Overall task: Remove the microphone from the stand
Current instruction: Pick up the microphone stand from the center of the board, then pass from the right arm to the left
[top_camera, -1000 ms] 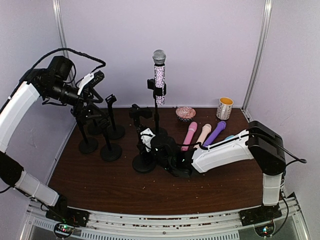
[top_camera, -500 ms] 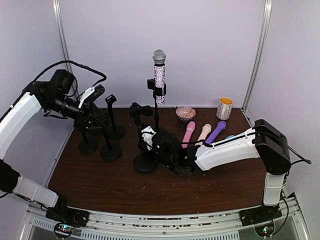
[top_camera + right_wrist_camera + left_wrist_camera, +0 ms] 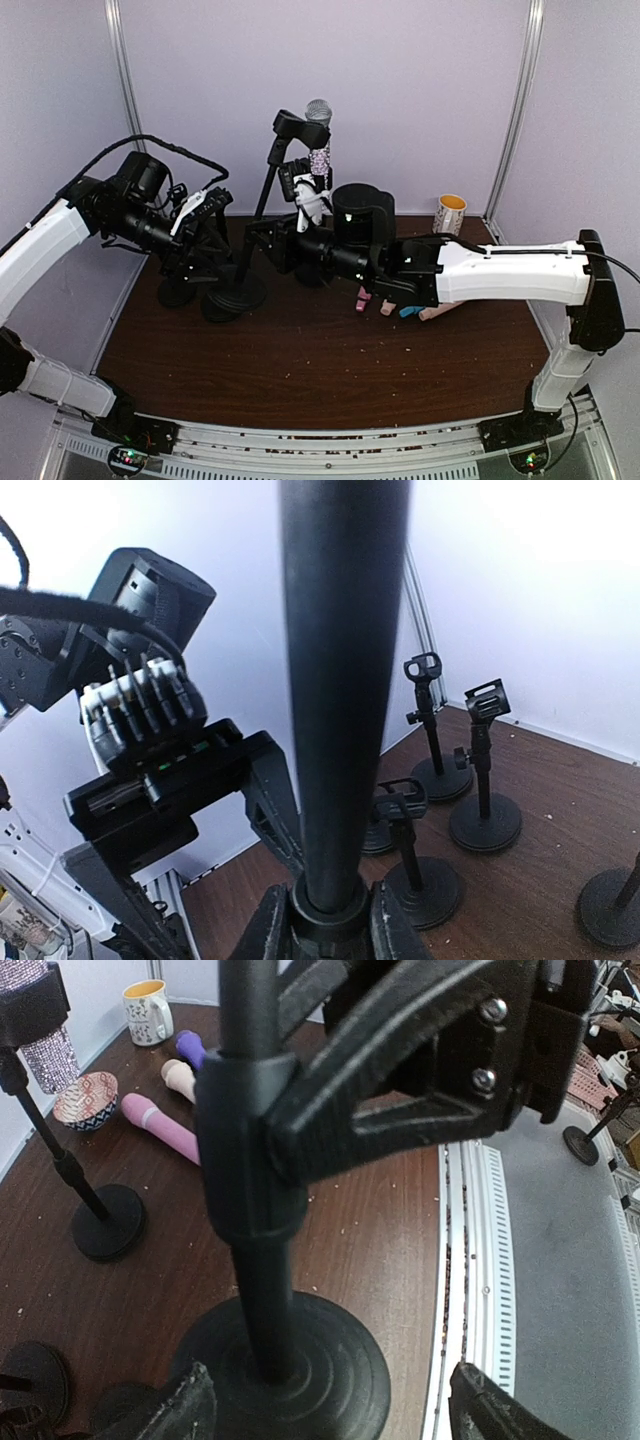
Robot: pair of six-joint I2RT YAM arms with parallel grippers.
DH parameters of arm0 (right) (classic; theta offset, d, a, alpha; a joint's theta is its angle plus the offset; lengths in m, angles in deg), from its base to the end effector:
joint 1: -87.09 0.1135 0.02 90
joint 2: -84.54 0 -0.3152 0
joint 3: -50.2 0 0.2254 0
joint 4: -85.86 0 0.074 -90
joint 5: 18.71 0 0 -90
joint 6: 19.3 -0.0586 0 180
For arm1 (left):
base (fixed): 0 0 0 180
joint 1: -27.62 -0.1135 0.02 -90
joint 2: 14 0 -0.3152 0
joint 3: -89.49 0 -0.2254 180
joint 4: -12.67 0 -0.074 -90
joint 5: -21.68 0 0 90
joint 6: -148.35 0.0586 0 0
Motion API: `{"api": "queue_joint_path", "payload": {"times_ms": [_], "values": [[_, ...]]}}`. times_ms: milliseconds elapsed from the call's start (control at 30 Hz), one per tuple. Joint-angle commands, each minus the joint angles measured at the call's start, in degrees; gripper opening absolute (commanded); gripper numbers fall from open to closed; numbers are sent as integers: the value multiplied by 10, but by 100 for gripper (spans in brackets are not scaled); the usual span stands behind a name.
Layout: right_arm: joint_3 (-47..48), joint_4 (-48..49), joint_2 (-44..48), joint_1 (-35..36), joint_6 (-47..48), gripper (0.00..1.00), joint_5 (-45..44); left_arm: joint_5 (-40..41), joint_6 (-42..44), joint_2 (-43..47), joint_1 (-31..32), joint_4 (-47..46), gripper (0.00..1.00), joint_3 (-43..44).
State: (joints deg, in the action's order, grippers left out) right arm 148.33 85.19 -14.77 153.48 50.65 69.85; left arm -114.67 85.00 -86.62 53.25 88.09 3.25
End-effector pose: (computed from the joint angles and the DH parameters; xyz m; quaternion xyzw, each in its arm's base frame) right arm 0.1731 0.3924 0.4156 -0.2746 0.6639 0.4697 0.5130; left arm 0.1646 -0.1260 0.4027 0.4938 0.7323 -0.3721 0.2853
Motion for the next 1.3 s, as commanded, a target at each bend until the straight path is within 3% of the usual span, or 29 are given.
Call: {"api": "queue_joint_path", "payload": {"times_ms": [0,300,667,867,1033,1267], "values": [[46,10,2,16,-18,0,35,-20,-15,5,6,-38,81,-4],[68,27,0,27,-33,0,51,-84,-18,18,14,-51,62,-48],[63,52,2,30,-49,0,68,-122,-43,21,14,-65,0,-26],[56,87,2,28,-59,0,135,-167,-66,21,14,-64,0,-18],[73,136,-9,12,-90,0,310,-259,-71,20,14,-45,0,12],[61,266,-15,-14,-181,0,478,-295,-79,23,14,-42,0,28]]}}
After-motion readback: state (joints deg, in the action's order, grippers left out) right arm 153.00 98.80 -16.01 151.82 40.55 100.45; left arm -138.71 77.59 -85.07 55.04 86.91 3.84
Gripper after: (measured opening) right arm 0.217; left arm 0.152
